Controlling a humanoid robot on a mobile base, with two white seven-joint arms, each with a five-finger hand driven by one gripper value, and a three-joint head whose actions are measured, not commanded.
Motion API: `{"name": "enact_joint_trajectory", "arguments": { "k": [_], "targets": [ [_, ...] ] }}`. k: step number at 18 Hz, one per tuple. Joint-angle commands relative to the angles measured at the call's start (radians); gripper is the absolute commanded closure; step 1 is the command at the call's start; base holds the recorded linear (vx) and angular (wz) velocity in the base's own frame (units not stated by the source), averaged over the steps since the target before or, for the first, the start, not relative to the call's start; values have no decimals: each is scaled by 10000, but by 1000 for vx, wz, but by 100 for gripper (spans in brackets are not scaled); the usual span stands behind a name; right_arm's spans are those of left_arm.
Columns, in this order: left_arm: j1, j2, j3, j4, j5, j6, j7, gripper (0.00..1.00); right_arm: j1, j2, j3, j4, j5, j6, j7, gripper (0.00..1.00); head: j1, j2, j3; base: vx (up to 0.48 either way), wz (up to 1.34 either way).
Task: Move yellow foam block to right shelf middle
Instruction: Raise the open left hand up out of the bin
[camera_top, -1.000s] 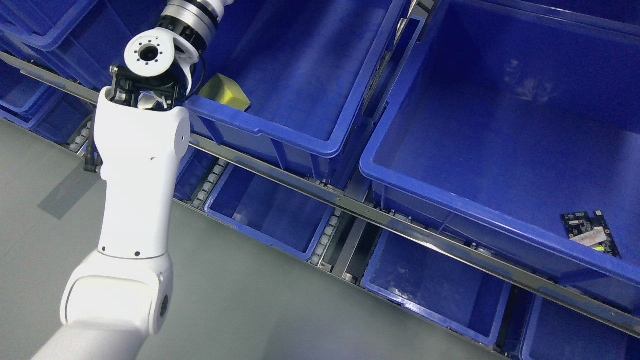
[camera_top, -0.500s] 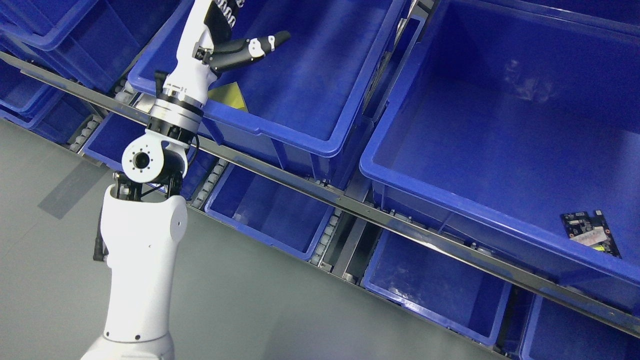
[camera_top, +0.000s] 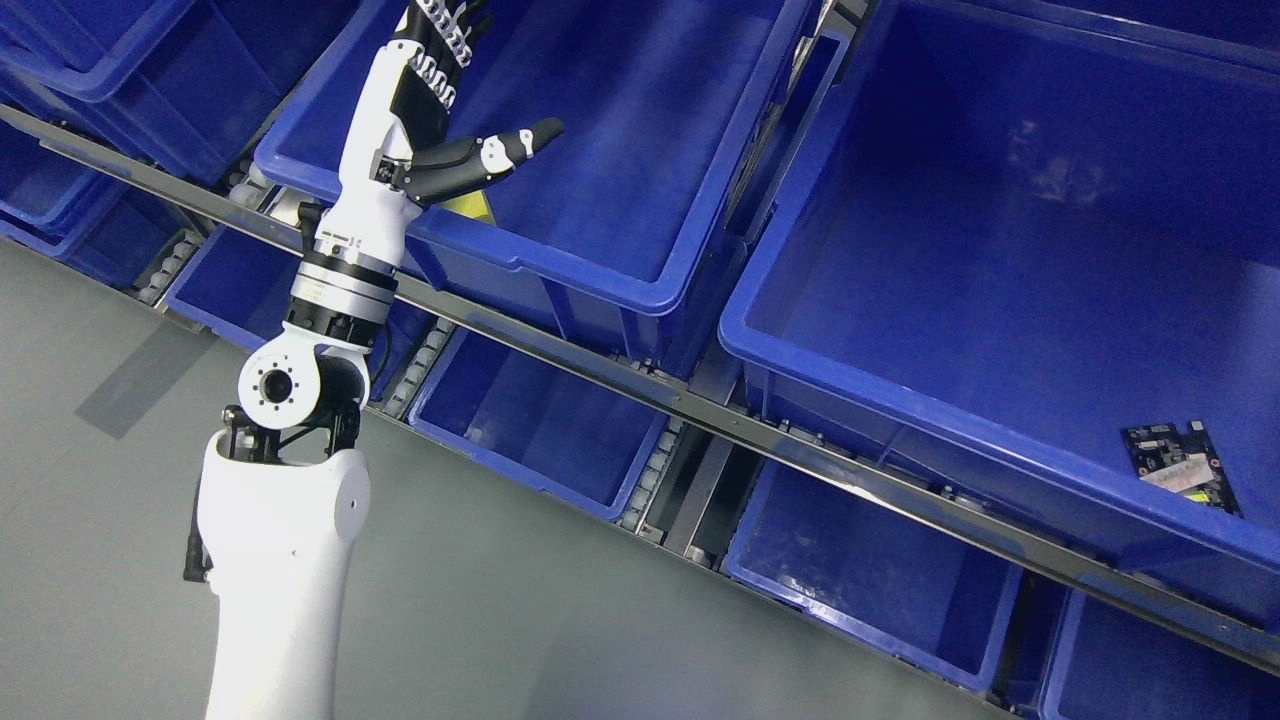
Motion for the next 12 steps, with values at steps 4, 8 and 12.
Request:
{"name": "enact_joint_trajectory", "arguments": {
  "k": [4,8,12],
  "targets": [
    [151,174,107,-527,15,404,317,0,-16,-175,0,-175,0,-8,6,0,0,0,0,0,0],
    [151,174,122,-527,15,404,317,0,-16,-175,0,-175,0,-8,6,0,0,0,0,0,0],
    [151,174,122,-527,15,404,317,0,-16,-175,0,-175,0,-8,6,0,0,0,0,0,0]
  ]
}}
